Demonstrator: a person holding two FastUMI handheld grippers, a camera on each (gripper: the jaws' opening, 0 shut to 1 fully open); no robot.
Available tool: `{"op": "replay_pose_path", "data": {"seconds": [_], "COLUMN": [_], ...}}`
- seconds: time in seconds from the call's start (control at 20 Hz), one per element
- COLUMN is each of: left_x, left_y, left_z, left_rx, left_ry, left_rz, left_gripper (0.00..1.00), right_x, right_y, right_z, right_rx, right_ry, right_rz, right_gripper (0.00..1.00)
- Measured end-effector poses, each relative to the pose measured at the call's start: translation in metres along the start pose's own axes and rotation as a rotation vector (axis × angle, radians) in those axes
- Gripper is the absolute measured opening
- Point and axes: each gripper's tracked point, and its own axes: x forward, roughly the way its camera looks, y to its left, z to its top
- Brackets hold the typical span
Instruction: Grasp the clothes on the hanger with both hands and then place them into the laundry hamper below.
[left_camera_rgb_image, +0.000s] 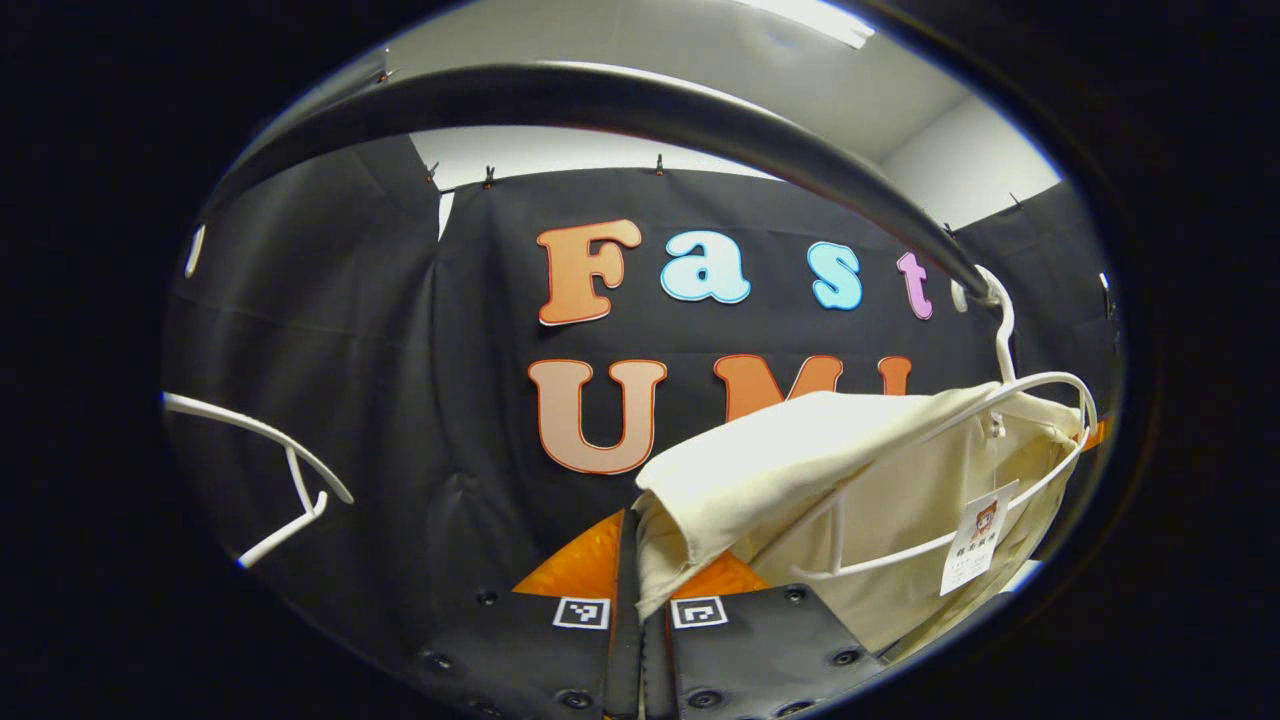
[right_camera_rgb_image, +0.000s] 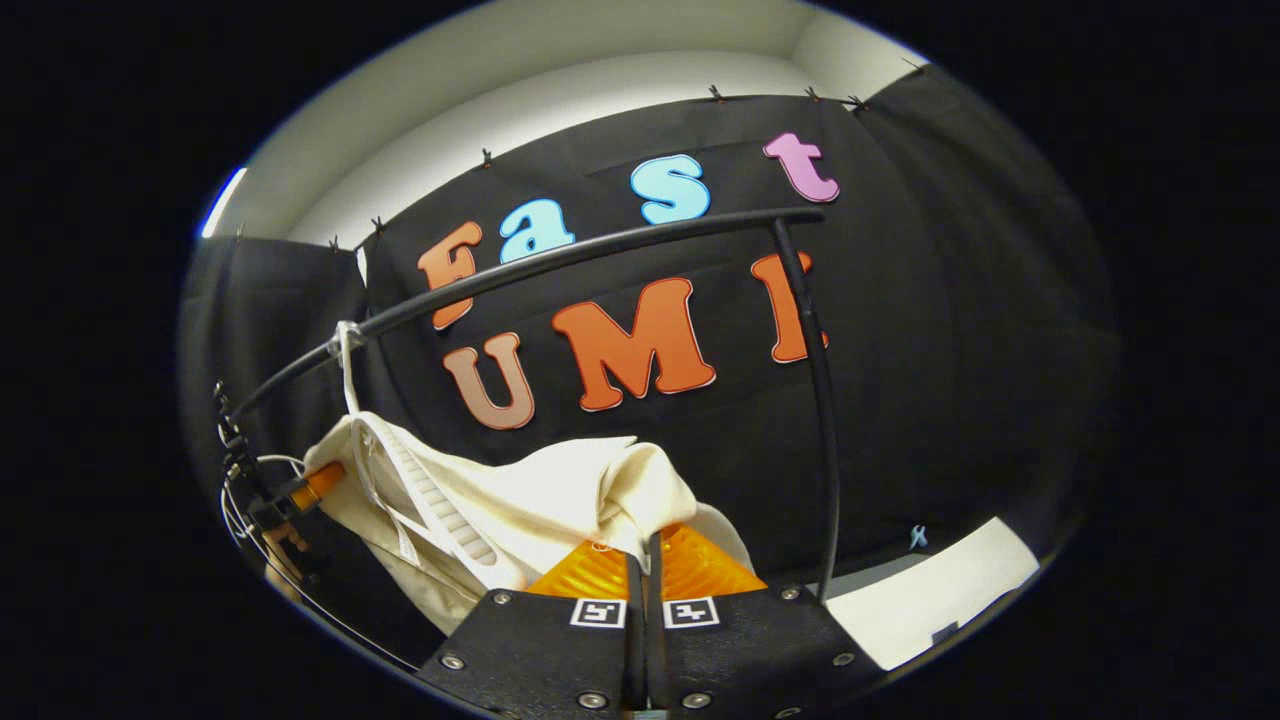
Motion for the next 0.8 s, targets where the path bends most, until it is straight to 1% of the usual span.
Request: {"op": "replay_pose_path", "data": {"seconds": [0.1, 0.25, 0.35, 0.4, 0.55, 0.7, 0.8], "left_x": [0.003, -0.004, -0.01, -0.013, -0.02, -0.033, -0.046], "left_y": [0.007, 0.011, 0.015, 0.018, 0.023, 0.026, 0.029], "left_z": [-0.007, -0.025, -0.036, -0.044, -0.077, -0.108, -0.122], "left_rx": [-0.024, -0.062, -0.043, -0.035, -0.09, -0.067, -0.063], "left_ry": [0.019, 0.053, 0.068, 0.08, 0.159, 0.216, 0.236], "left_rz": [0.015, 0.026, 0.042, 0.054, 0.054, 0.079, 0.08], "left_gripper": [0.08, 0.08, 0.08, 0.08, 0.08, 0.08, 0.08], "right_x": [0.009, 0.019, 0.023, 0.025, 0.032, 0.036, 0.038], "right_y": [-0.002, -0.005, -0.007, -0.011, -0.018, -0.024, -0.025], "right_z": [-0.004, -0.017, -0.022, -0.027, -0.055, -0.088, -0.106], "right_rx": [0.036, 0.065, 0.092, 0.1, 0.117, 0.109, 0.132], "right_ry": [0.01, 0.044, 0.052, 0.063, 0.115, 0.158, 0.176], "right_rz": [0.024, 0.035, 0.045, 0.041, 0.025, -0.009, -0.031], "right_gripper": [0.0, 0.0, 0.0, 0.0, 0.0, 0.0, 0.0]}}
